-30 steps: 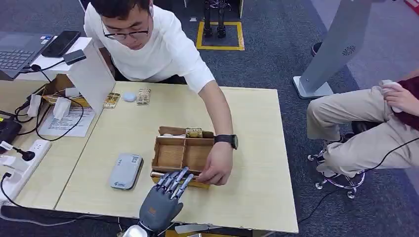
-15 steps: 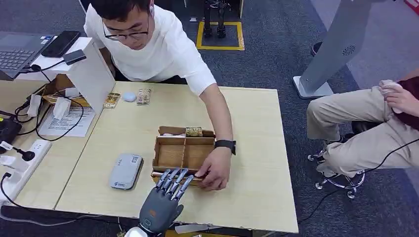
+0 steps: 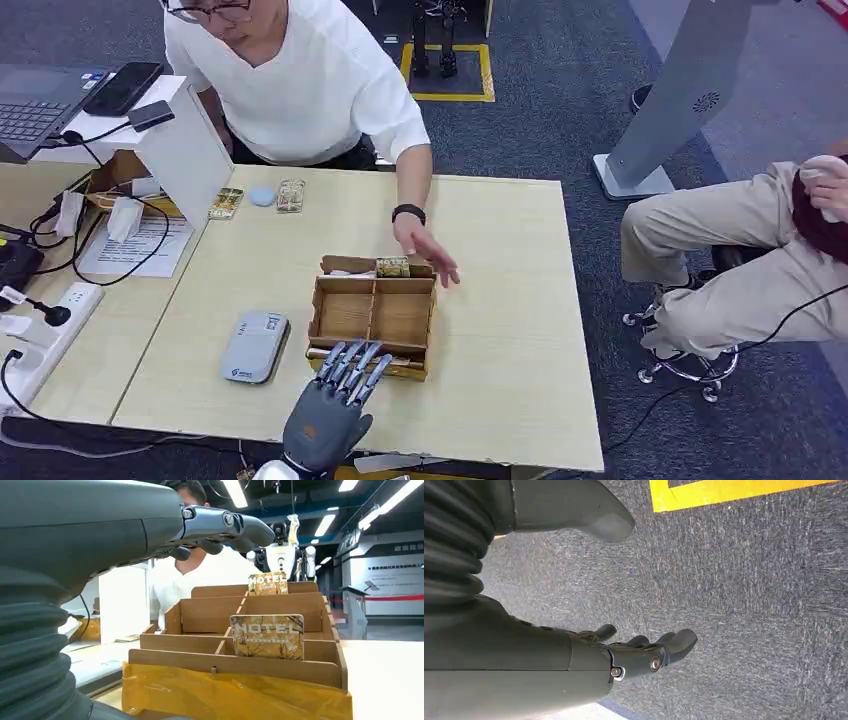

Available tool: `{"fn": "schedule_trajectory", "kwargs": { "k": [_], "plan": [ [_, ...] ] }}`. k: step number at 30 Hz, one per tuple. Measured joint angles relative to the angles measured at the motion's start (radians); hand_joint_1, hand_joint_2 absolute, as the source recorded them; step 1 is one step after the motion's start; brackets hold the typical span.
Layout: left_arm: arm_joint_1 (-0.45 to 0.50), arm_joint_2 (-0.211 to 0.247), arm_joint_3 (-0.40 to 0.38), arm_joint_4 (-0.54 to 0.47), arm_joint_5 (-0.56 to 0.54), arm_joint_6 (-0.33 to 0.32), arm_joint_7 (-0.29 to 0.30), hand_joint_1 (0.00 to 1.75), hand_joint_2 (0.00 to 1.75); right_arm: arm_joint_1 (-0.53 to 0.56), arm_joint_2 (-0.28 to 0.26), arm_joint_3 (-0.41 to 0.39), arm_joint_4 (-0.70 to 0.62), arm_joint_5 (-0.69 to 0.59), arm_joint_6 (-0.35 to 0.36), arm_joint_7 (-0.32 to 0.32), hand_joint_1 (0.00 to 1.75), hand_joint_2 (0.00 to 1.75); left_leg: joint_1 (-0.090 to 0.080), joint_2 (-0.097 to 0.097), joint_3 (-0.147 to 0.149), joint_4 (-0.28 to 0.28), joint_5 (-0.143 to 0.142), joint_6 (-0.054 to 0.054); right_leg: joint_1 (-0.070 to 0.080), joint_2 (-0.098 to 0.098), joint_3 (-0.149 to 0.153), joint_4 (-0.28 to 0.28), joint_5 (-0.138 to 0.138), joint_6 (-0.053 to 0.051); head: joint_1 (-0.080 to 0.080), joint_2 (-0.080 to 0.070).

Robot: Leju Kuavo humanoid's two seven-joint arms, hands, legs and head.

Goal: Pass the card to the sensor for recognition and then transmit it.

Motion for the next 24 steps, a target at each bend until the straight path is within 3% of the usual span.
{"fn": "schedule_trajectory", "kwargs": {
  "k": [7,13,24],
  "plan": [
    [0.015,0.002,0.008,-0.038,0.050,0.047,-0.035,0.00,1.75,0.000,0.000,0.000,0.001,-0.013,0.000,-0.009,0.00,1.75,0.000,0.000,0.000,0.000,0.000,0.000,0.000,0.000,0.000,0.000,0.000,0.000,0.000,0.000],
    [0.032,0.010,0.019,-0.096,0.065,0.046,-0.063,0.00,1.75,0.000,0.000,-0.001,0.002,-0.016,0.000,-0.012,0.00,1.75,0.000,0.000,0.000,0.000,0.000,0.000,0.000,0.000,0.000,0.000,0.000,0.000,0.000,0.000],
    [0.005,0.009,0.019,-0.125,0.046,-0.135,-0.100,0.00,1.75,0.000,0.000,-0.001,0.002,-0.025,0.000,-0.023,0.00,1.75,0.000,0.000,0.000,0.000,0.000,0.000,0.000,0.000,0.000,0.000,0.000,0.000,0.000,0.000]
  ]
}}
